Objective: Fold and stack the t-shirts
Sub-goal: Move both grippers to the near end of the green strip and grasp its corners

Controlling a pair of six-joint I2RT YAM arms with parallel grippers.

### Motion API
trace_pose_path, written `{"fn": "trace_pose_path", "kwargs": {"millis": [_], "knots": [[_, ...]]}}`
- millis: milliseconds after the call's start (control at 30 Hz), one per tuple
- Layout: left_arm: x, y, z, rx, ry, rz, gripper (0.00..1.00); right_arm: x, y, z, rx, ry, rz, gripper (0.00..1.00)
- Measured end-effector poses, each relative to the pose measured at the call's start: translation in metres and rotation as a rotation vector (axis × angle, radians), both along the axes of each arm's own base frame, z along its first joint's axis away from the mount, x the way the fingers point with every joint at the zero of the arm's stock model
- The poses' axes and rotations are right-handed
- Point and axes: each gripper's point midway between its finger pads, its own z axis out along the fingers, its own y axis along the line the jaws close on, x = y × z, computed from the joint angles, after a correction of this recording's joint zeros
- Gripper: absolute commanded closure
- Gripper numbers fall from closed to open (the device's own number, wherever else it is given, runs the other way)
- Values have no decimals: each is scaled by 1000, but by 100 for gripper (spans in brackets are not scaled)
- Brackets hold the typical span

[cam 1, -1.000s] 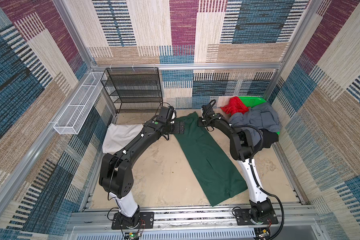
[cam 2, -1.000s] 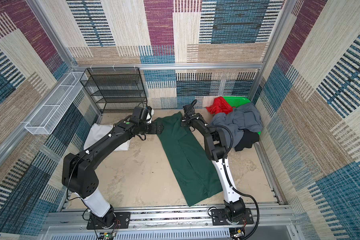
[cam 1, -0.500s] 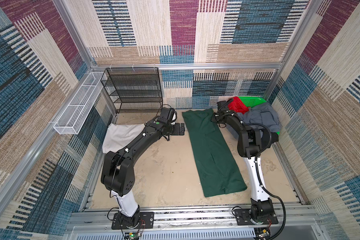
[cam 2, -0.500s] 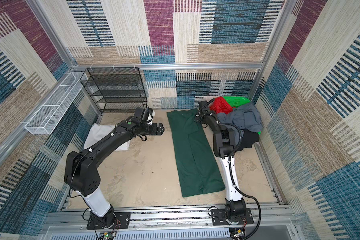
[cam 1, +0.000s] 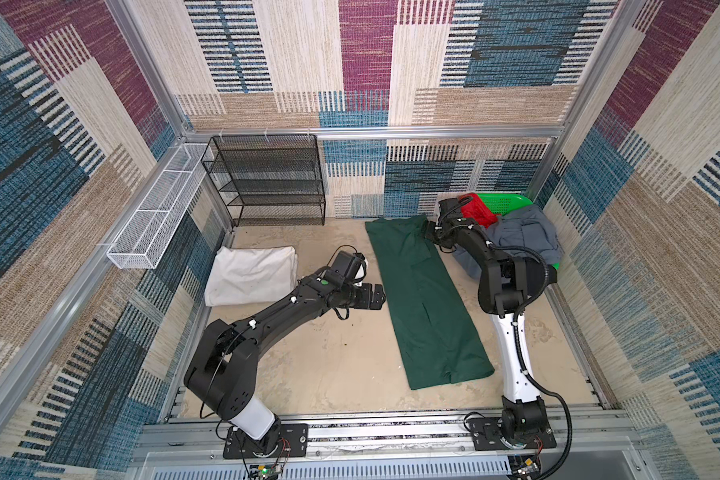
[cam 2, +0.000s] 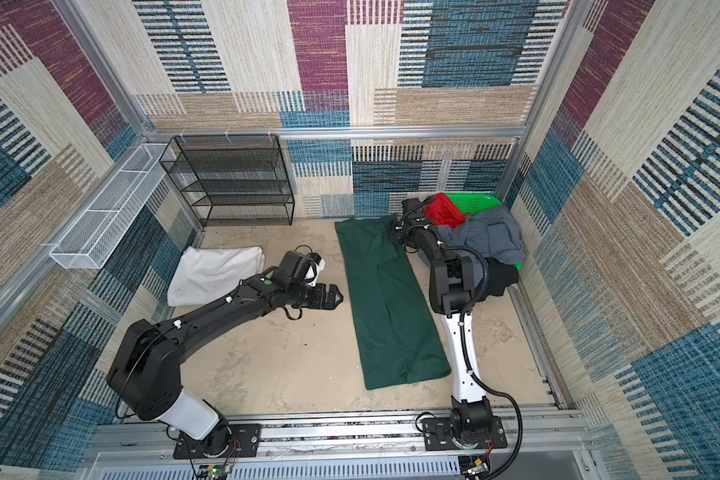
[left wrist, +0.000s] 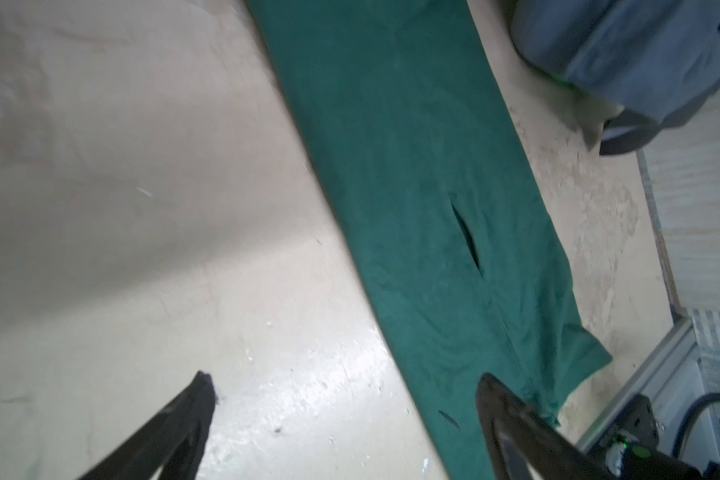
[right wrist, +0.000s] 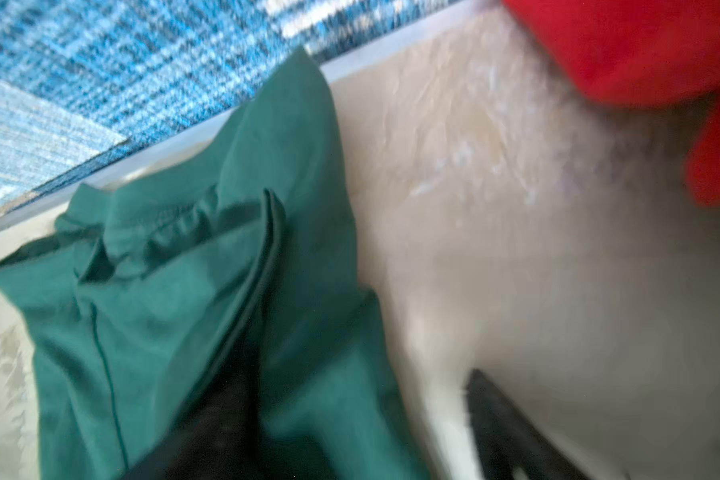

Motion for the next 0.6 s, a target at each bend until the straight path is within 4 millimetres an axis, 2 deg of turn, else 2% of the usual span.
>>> {"fn": "trace_pose_path", "kwargs": {"millis": [100, 233, 300, 367, 600], "knots": [[-26, -14, -15, 7, 30, -48, 1, -12, 7, 25, 41, -39, 30, 1], [-54, -25, -33, 22, 69, -88, 3, -24, 14, 89, 88, -154, 63, 1], [-66, -30, -40, 37, 76, -103, 4, -35, 14, 112, 107, -201, 71, 1], [-79, -40, -45, 39, 85, -133, 5, -52, 14, 120, 124, -209, 78, 1], [-119, -58, -67, 75, 130, -226, 12, -139, 3, 108, 150, -141, 52, 2]]}}
